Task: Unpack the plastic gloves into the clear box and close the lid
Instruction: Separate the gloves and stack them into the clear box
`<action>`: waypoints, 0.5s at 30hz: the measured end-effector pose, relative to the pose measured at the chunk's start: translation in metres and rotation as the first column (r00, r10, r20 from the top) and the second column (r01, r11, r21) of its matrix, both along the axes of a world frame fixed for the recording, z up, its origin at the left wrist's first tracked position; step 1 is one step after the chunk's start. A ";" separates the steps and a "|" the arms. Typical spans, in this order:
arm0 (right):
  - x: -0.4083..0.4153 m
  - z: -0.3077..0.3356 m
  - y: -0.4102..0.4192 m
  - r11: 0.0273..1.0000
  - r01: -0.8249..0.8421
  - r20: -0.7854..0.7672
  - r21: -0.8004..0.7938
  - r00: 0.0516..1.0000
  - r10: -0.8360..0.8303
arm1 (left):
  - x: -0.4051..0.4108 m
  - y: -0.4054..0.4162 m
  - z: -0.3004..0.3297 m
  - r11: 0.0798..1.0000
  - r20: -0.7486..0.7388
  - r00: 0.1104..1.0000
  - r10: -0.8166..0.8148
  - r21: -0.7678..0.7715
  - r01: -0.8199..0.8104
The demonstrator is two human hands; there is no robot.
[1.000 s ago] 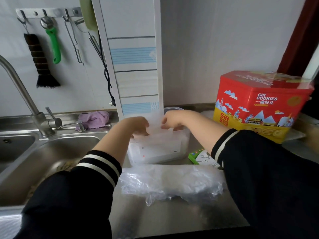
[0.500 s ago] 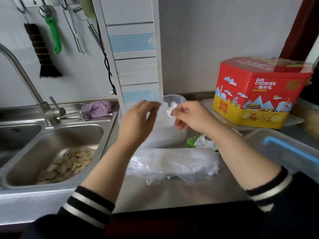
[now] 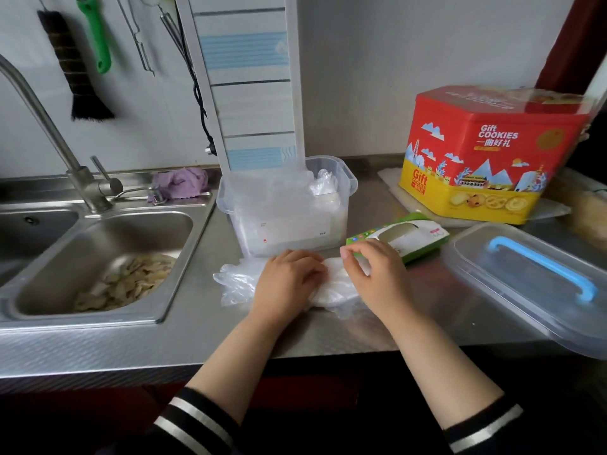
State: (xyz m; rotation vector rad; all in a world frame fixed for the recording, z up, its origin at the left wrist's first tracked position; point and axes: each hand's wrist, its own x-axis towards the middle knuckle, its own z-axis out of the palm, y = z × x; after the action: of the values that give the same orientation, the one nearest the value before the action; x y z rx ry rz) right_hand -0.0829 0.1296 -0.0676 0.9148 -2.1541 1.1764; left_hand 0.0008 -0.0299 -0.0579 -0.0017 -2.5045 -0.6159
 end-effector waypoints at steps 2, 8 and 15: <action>0.002 0.001 -0.001 1.000 0.009 0.020 0.000 1.000 -0.009 | 0.000 0.001 -0.001 1.000 -0.023 0.999 0.028 -0.006 -0.028; 0.005 0.005 0.002 1.000 -0.006 0.096 0.024 0.995 0.004 | 0.001 0.001 -0.003 0.979 -0.098 0.979 0.181 0.109 -0.170; 0.007 0.004 0.000 0.991 -0.090 -0.009 0.101 0.996 0.092 | 0.004 -0.005 0.001 0.953 -0.185 0.952 0.244 0.226 -0.200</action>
State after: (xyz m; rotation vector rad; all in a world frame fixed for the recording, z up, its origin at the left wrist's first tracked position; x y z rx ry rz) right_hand -0.0756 0.1291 -0.0638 1.0721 -2.1974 1.1092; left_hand 0.0052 -0.0349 -0.0564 0.2762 -2.1870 -0.7342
